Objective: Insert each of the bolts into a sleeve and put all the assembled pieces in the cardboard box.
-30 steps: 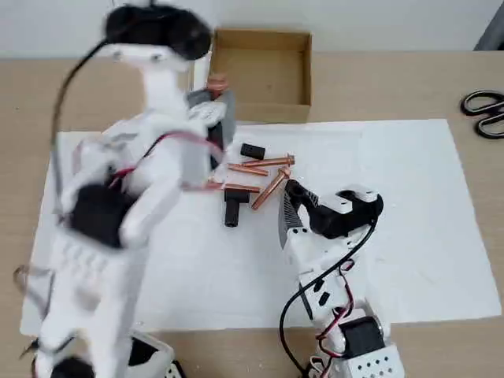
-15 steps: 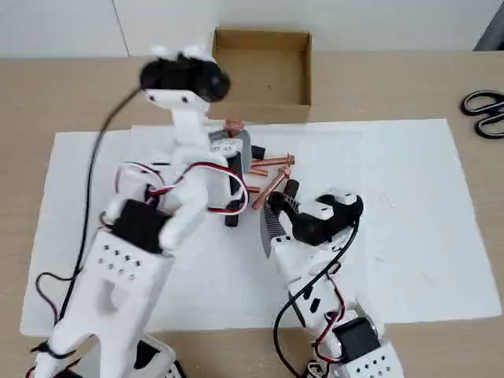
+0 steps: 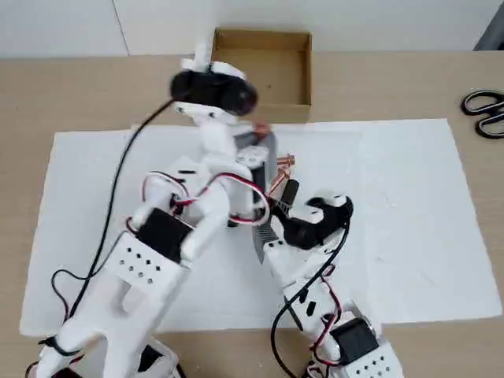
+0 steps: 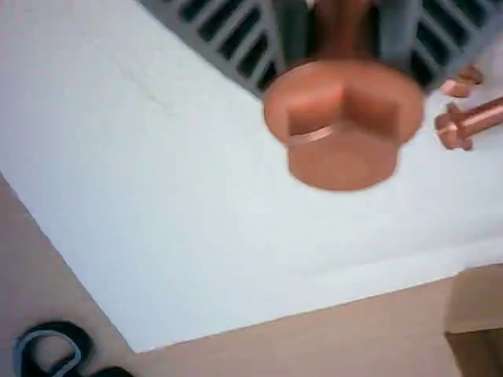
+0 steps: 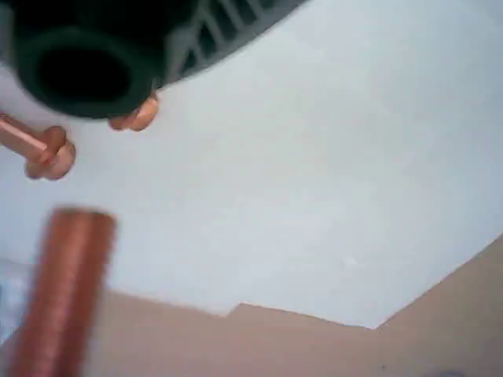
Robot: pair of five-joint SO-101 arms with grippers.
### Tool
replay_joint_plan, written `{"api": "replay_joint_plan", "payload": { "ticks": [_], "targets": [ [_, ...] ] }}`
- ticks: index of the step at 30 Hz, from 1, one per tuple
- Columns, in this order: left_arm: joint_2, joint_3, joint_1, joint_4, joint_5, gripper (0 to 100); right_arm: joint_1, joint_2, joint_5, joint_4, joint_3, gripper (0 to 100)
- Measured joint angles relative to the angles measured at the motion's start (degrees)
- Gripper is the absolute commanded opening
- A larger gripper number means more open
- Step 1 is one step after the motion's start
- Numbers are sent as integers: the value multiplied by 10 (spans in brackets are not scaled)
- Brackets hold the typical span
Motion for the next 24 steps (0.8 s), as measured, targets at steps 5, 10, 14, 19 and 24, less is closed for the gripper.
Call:
{"api": "replay_joint_plan", "payload": {
  "ticks": [5,10,14,19,24],
  "targets": [
    [0,0,17,0,0,6,-1,0,15,0,0,3],
    [0,0,17,18,0,6,-1,0,15,0,0,3],
    [0,0,18,22,0,6,-1,0,15,0,0,3],
    [-5,30,18,22,0,6,-3,2,15,1,0,3],
    [-74,77,17,14,0,6,-2,1,15,4,0,3]
  ]
}}
